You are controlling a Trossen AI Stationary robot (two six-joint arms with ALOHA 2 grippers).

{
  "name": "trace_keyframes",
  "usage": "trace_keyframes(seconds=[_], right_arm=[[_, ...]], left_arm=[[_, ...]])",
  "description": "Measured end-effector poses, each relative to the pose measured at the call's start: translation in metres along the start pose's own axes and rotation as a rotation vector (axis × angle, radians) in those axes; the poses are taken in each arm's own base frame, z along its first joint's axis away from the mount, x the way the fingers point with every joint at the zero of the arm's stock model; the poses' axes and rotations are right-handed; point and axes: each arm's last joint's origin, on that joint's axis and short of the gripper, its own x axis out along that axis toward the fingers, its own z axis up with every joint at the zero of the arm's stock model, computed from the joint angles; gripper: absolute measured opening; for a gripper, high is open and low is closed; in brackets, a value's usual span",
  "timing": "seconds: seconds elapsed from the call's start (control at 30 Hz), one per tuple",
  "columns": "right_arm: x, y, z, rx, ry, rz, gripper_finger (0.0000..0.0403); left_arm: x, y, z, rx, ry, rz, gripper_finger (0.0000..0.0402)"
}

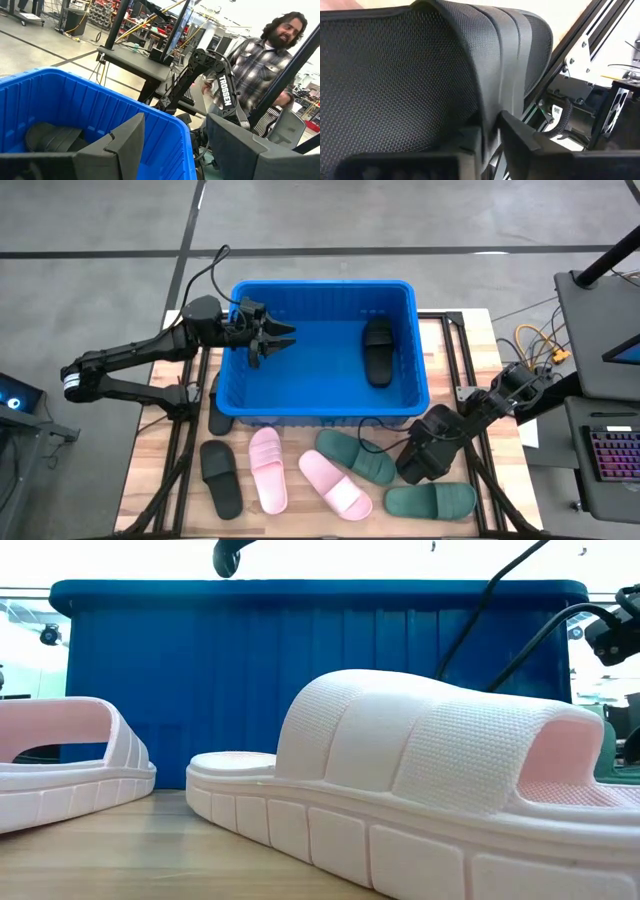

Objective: Pick and place slides into bin
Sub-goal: Put the black slide into the blue bin

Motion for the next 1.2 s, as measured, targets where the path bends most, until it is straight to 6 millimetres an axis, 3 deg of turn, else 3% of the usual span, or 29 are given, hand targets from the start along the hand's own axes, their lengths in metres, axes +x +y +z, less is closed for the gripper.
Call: trace_keyframes(seconds=[0.13, 0.4, 0.83, 1.2], right_arm=[[-0.002, 0.000, 0.000, -0.029, 0.005, 0.001, 0.0015], [-0.023, -0.008, -0.001, -0.058, 0.016, -0.042, 0.0014], [-0.059, -0.004, -0.011, -0.170, 0.002, 0.106, 0.0013], [-0.102, -0.008, -0.018, -0.200, -0.038, 0.278, 0.0013]], left_arm=[[0.000, 0.000, 0.000, 0.000, 0.000, 0.000, 0.0196], [0.000, 0.000, 0.000, 0.006, 0.000, 0.000, 0.0196], [0.000, 0.000, 0.000, 0.007, 0.000, 0.000, 0.0196], [0.000, 0.000, 0.000, 0.007, 0.000, 0.000, 0.0196]])
